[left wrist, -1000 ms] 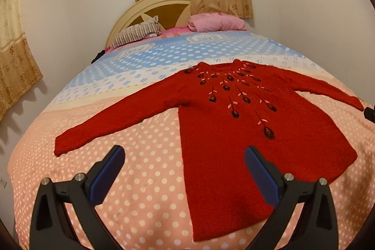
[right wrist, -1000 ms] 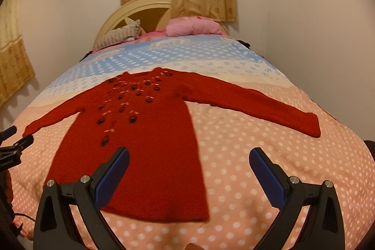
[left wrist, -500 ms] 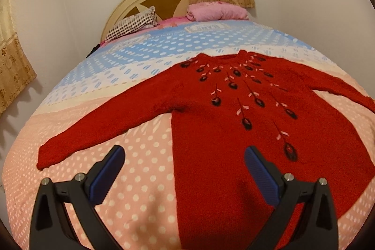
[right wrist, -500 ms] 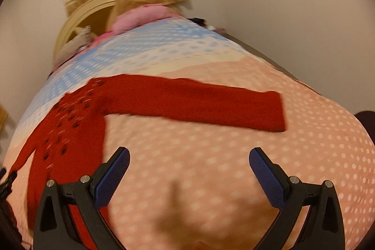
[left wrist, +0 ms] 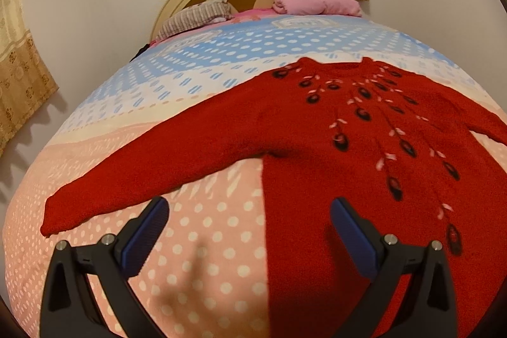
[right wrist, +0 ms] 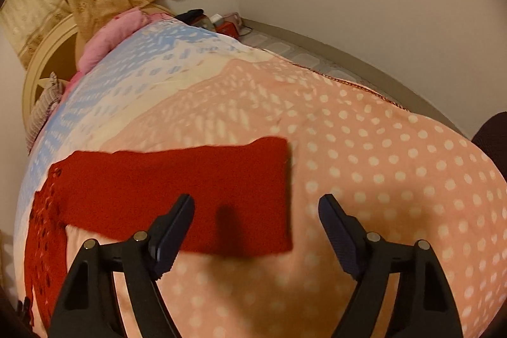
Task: Fold small clothes
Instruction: 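Lower the right gripper to the sleeve cuff and close on it, then lift the cuff with the right gripper, lay the sleeve across the body, open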
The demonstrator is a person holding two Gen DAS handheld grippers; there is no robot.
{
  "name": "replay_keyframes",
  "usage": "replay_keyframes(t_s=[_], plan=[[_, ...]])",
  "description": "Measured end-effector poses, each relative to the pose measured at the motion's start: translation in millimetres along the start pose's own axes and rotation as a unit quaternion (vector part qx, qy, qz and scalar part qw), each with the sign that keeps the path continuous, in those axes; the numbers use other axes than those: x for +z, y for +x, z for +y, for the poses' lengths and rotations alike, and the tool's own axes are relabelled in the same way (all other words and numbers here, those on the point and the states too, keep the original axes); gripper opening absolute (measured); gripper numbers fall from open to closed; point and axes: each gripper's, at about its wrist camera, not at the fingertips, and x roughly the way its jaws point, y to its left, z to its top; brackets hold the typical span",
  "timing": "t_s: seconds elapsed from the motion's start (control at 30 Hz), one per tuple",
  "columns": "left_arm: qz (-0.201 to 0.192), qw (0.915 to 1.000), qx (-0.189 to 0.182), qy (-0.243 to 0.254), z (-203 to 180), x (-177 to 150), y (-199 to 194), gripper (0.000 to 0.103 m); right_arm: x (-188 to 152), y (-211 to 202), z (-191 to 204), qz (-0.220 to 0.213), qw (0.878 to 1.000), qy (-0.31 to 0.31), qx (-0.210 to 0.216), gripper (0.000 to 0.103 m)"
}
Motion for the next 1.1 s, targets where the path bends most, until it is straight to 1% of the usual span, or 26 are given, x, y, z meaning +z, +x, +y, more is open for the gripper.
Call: replay_keyframes(t_s=[0.03, 0.1, 0.17, 0.23, 0.27, 0.3, 0.33, 0.4, 0.5, 0.63, 0.83, 1.1], plan=[[0.002, 1.0, 0.003, -0.003, 2, -1, 3, 0.103, 2, 6, -1, 0.007, 1.0, 0.003, 0.002, 0.076], [0.01, 0.9999, 0.004, -0.01, 7, -4, 9, 0.103, 4, 19, -4, 0.026, 1.0, 0.015, 0.009, 0.065], [0.014, 0.9998, 0.004, -0.014, 9, -6, 13, 0.103, 3, 25, -3, 0.026, 1.0, 0.008, 0.0, 0.063], [0.019, 0.9997, 0.004, -0.015, 11, -8, 16, 0.103, 1, 25, 5, 0.018, 1.0, -0.019, -0.011, 0.048], [0.02, 0.9997, 0.005, -0.015, 11, -9, 17, 0.103, 1, 24, 7, 0.015, 0.999, -0.027, -0.012, 0.033], [0.021, 0.9997, 0.005, -0.015, 11, -10, 18, 0.103, 2, 24, 8, 0.018, 0.999, -0.03, -0.002, 0.014], [0.022, 0.9996, 0.004, -0.017, 13, -11, 20, 0.103, 3, 24, 9, 0.024, 0.999, -0.031, 0.009, 0.011], [0.024, 0.9995, 0.004, -0.019, 14, -11, 21, 0.103, 5, 21, 14, 0.023, 0.999, -0.041, 0.002, 0.01], [0.026, 0.9994, 0.0, -0.025, 16, -12, 23, 0.103, 9, 13, 26, 0.017, 0.999, -0.049, 0.004, 0.009], [0.025, 0.9991, -0.004, -0.035, 23, -12, 24, 0.103, 19, -5, 50, -0.002, 0.998, -0.066, 0.011, 0.009], [0.023, 0.9982, -0.006, -0.054, 38, -12, 25, 0.103, 42, -55, 108, -0.049, 0.992, -0.111, 0.029, 0.009], [0.025, 0.9968, -0.015, -0.074, 50, -17, 27, 0.103, 57, -115, 196, -0.098, 0.978, -0.177, 0.059, 0.008]])
